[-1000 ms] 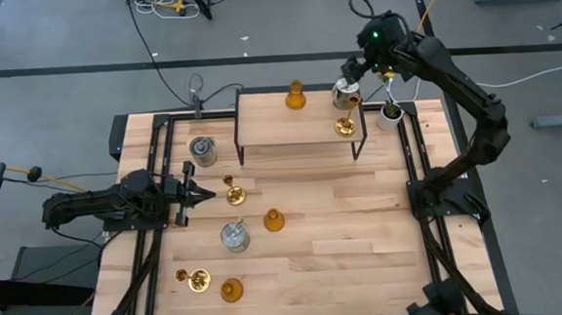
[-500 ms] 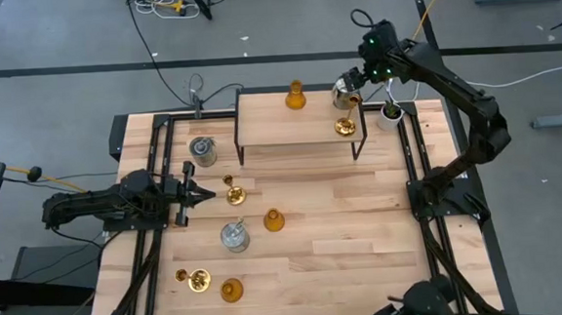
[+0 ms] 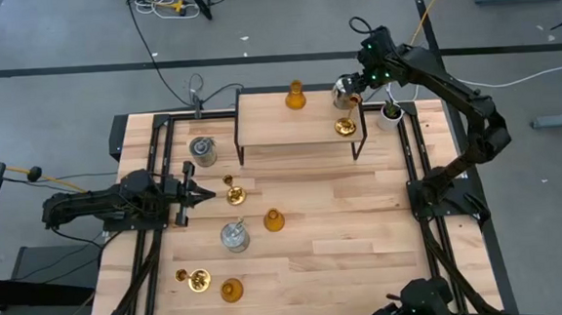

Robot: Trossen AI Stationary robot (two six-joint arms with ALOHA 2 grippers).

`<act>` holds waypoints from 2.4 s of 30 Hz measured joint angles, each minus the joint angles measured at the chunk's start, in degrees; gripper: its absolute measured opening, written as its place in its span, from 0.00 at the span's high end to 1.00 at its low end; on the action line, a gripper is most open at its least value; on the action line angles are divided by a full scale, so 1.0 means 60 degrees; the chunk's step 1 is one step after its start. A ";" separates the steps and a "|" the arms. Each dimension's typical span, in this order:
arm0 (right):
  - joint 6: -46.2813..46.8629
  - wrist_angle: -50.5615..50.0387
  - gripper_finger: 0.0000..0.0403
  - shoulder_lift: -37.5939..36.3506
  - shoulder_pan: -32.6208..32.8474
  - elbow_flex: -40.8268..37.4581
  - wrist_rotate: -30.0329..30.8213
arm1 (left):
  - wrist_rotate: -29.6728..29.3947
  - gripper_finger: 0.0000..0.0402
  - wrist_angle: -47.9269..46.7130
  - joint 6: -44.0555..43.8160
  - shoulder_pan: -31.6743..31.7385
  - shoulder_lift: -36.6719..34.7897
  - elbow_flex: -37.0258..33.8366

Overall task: Pick & Place candle stick holders
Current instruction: Adjust the scented candle on the shelf

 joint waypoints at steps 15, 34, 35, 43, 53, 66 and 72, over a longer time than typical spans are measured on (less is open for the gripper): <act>0.0004 0.0105 0.76 0.0000 0.0004 -0.0011 -0.0022 | -0.0001 0.95 -0.0002 0.0002 0.0003 0.0000 0.0001; -0.0065 0.0291 0.98 0.0007 0.0007 -0.0015 -0.0453 | 0.0003 0.95 -0.0001 -0.0001 0.0003 0.0000 -0.0001; -0.0065 0.0291 0.98 0.0007 0.0007 -0.0015 -0.0479 | 0.0003 0.95 -0.0002 0.0002 -0.0001 0.0000 0.0001; -0.0055 0.0438 0.97 0.0015 0.0007 -0.0022 -0.0797 | 0.0003 0.95 0.0001 0.0002 0.0001 0.0000 -0.0001; -0.0375 0.0901 0.97 0.0018 0.0011 -0.0022 -0.1322 | 0.0003 0.95 0.0001 0.0002 -0.0001 0.0000 -0.0002; -0.0648 0.1074 0.83 0.0015 0.0010 -0.0022 -0.1512 | 0.0003 0.95 0.0001 -0.0001 0.0003 0.0000 -0.0003; -0.0673 0.1289 0.72 -0.0029 -0.0017 -0.0022 -0.1501 | -0.0001 0.95 0.0001 0.0002 0.0003 0.0000 -0.0003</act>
